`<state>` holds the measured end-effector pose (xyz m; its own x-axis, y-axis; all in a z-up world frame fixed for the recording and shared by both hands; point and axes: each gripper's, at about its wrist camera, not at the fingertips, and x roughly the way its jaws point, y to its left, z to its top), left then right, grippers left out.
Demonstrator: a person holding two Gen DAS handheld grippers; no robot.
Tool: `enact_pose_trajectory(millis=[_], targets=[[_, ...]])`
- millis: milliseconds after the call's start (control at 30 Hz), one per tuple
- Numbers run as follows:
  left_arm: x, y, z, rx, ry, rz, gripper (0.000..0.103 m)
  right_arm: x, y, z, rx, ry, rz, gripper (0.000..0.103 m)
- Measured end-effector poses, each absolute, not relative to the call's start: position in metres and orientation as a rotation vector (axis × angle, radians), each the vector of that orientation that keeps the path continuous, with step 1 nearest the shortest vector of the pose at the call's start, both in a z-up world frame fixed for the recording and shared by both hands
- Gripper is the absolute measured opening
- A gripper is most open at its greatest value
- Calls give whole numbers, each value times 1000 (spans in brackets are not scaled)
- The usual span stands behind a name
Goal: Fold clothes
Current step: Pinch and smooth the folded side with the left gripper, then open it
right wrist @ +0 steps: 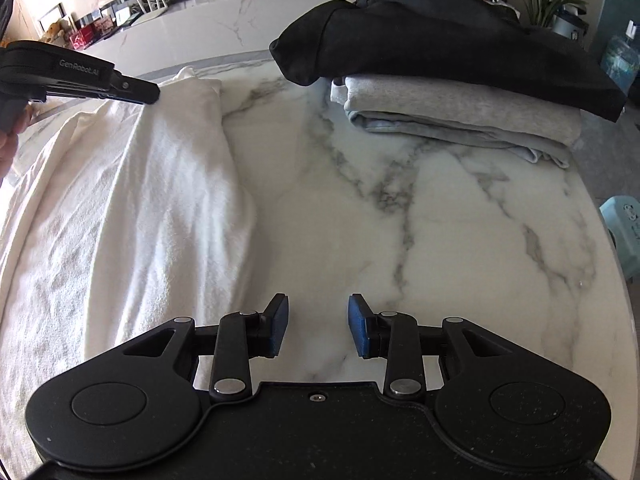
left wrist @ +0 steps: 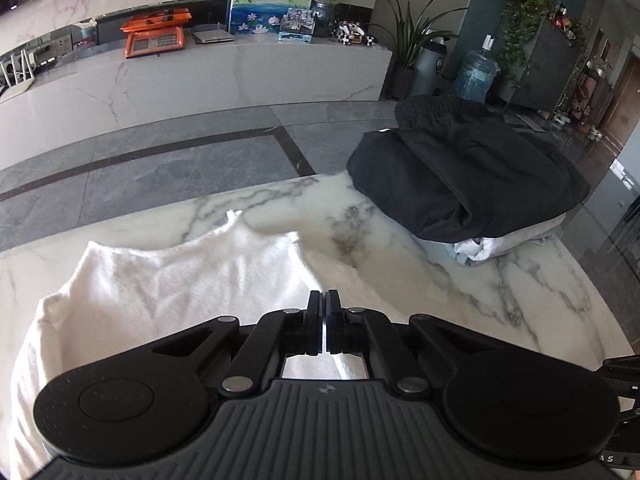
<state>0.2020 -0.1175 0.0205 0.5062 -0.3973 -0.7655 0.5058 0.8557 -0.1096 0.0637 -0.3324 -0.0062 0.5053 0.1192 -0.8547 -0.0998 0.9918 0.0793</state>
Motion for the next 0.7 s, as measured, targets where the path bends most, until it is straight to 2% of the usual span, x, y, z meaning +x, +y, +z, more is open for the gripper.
enact_pose_trajectory(millis=[300,367,433,467,700], targets=[[210,-116,-5,177,929,-530,1,67,-323,-5,11,987,189,32],[207,-115,-8,175,926,-530,3,70,-319,-4,4,972,220,32],[199,-114,-4,193,904,-531,14,75,-315,-4,-8,957,247,32],[194,-114,-1,202,891,-537,15,77,-314,-4,-12,955,255,32],[161,-114,3,249,922,-658,16,92,-303,5,-15,916,328,32]])
